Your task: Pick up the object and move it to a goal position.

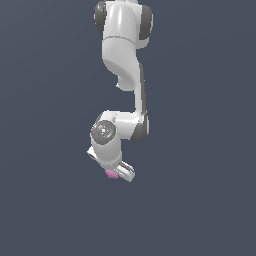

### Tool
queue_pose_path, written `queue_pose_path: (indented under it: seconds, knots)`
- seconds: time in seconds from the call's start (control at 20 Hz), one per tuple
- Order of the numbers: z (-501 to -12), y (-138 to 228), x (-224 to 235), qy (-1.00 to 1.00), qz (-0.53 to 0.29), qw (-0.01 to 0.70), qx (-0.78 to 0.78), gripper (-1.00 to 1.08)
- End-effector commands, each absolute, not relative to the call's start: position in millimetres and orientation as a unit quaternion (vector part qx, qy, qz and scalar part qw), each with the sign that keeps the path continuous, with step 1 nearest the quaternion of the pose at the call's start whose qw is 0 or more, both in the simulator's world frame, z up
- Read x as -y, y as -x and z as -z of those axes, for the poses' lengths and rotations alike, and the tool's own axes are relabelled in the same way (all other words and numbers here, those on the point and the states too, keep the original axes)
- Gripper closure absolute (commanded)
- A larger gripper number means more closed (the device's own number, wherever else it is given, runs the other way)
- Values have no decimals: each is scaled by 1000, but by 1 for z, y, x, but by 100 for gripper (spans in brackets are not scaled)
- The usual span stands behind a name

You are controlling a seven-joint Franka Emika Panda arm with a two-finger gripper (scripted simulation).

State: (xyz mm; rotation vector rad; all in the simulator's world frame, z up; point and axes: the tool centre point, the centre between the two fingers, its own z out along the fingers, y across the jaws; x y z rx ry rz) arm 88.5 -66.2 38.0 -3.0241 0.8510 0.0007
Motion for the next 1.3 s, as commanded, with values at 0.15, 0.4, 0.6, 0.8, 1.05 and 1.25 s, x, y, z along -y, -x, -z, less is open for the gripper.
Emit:
queue_pose_path:
  seconds: [0.15, 0.4, 0.6, 0.8, 1.05, 1.25]
  knots:
    - [-38, -89, 66, 963, 0, 0, -271, 108]
    - [-38, -89, 66, 963, 0, 0, -271, 108]
    - [-44, -90, 63, 963, 0, 0, -271, 108]
    - [-62, -94, 55, 963, 0, 0, -271, 108]
    - [-98, -103, 37, 963, 0, 0, -271, 108]
    - [-129, -112, 22, 963, 0, 0, -271, 108]
